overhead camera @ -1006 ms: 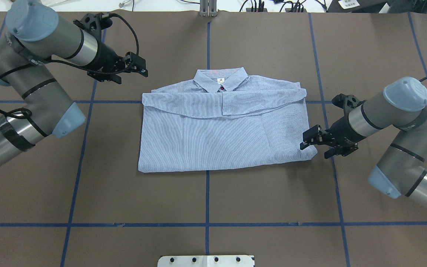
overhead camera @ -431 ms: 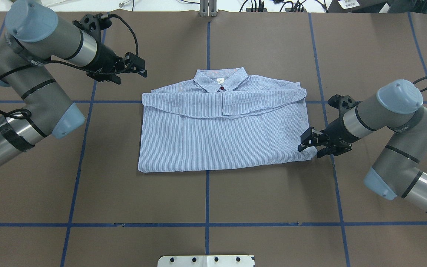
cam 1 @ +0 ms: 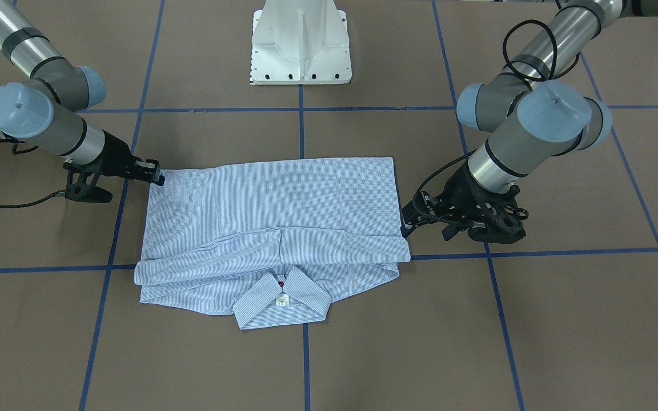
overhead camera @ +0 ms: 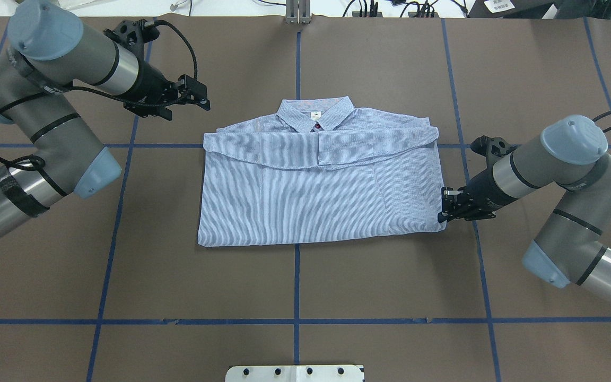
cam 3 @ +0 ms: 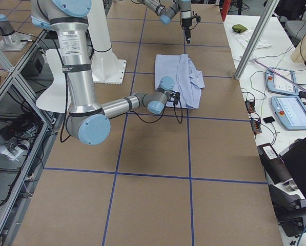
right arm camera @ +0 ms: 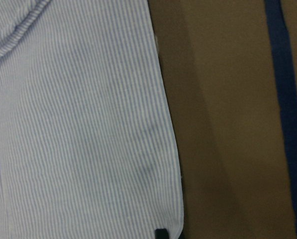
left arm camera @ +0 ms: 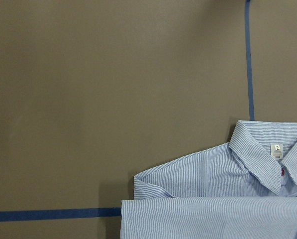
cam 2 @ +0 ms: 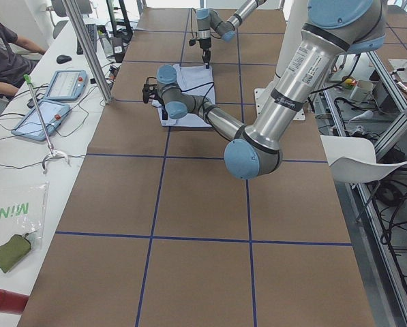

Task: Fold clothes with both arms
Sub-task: 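Raise the left gripper away while the right gripper lowers to the folded shirt's side, then grasp the folded shirt's side with the right gripper and rotate it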

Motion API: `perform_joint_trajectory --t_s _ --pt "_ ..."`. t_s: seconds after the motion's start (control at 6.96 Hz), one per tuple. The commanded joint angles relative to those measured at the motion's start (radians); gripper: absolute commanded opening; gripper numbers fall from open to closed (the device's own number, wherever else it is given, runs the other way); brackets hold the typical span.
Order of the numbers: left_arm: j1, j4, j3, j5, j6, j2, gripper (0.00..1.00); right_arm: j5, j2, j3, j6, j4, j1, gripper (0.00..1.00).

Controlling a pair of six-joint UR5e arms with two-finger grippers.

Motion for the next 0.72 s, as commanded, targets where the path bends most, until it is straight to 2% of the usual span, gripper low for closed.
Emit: perform_joint_trajectory --t_s 0.0,0.29,0.57 --pt "-0.003 0.000 -0.001 0.017 0.001 0.000 0.99 0.015 -0.025 0.033 0.000 0.003 -0.002 0.00" --pt "-0.018 0.003 -0.009 0.017 0.000 0.000 0.99 0.057 -0.173 0.210 0.000 0.010 -0.023 0.00" --pt "-0.021 0.003 -0.011 0.017 -0.002 0.000 0.99 0.068 -0.286 0.353 0.000 0.010 -0.116 0.00"
